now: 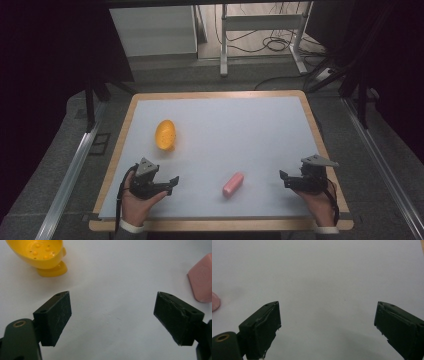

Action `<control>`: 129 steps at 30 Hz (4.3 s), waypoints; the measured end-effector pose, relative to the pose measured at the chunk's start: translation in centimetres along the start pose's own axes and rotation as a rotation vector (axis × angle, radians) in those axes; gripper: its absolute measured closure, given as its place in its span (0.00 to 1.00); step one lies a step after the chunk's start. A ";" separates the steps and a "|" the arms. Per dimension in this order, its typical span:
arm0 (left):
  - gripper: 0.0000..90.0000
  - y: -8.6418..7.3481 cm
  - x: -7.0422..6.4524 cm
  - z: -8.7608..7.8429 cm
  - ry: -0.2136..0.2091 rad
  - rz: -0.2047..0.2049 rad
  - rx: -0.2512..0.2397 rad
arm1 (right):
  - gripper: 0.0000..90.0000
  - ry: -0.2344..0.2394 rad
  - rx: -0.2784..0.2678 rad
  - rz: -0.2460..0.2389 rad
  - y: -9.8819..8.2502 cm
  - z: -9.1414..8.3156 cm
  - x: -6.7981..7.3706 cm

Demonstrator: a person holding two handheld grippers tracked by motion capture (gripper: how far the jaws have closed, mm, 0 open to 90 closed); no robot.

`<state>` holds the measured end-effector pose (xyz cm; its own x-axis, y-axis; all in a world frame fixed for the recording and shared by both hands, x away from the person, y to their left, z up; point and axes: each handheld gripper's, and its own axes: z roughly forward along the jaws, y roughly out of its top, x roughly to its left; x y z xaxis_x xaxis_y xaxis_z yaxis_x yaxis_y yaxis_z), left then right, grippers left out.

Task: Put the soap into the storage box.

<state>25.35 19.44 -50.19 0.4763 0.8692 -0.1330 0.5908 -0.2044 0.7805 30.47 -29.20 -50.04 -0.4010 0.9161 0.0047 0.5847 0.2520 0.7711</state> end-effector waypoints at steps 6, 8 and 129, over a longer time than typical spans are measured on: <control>0.19 0.4 -0.5 -0.4 -0.013 0.017 -0.001 | 0.07 -0.010 -0.022 -0.002 -0.4 -0.6 -0.5; 0.20 0.4 -0.6 -0.4 -0.018 0.024 0.002 | 0.07 -0.011 -0.027 0.000 -0.4 -0.7 -0.6; 0.66 7.2 -14.9 11.8 -0.215 0.313 0.370 | 0.09 -0.053 0.020 -0.007 -1.5 -0.1 -1.7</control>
<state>30.18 -0.25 -49.81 0.7664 0.6374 -0.0804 0.5708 -0.6182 0.5404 30.22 -31.19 -51.13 -0.3678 0.9292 -0.0350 0.5960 0.2645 0.7582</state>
